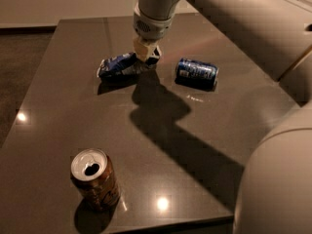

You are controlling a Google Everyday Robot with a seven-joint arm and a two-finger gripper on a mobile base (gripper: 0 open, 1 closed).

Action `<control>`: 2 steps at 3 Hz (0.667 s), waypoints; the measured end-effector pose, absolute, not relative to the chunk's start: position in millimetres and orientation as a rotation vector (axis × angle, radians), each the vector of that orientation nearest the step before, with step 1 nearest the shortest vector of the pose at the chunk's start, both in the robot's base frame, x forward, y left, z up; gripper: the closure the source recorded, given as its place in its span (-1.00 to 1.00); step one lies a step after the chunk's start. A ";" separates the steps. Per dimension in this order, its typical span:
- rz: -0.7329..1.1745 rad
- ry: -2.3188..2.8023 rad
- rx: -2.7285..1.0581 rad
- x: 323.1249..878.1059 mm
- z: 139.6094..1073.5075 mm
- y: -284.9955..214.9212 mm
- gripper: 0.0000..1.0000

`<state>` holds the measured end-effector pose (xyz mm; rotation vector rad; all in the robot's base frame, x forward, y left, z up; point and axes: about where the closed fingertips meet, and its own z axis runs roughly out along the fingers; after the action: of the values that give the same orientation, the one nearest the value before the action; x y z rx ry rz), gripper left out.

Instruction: Move blue chip bag near pepsi can

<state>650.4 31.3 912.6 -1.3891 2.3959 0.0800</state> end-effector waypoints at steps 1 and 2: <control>0.092 2.424 -1.331 655.9 908.1 11.4 0.67; 0.093 2.442 -1.294 658.9 904.8 -0.9 0.21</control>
Offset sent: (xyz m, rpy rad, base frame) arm 0.0118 -0.0489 -0.0080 0.0296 0.0067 -0.1094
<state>658.9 -0.9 904.8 -1.2940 2.4422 0.0925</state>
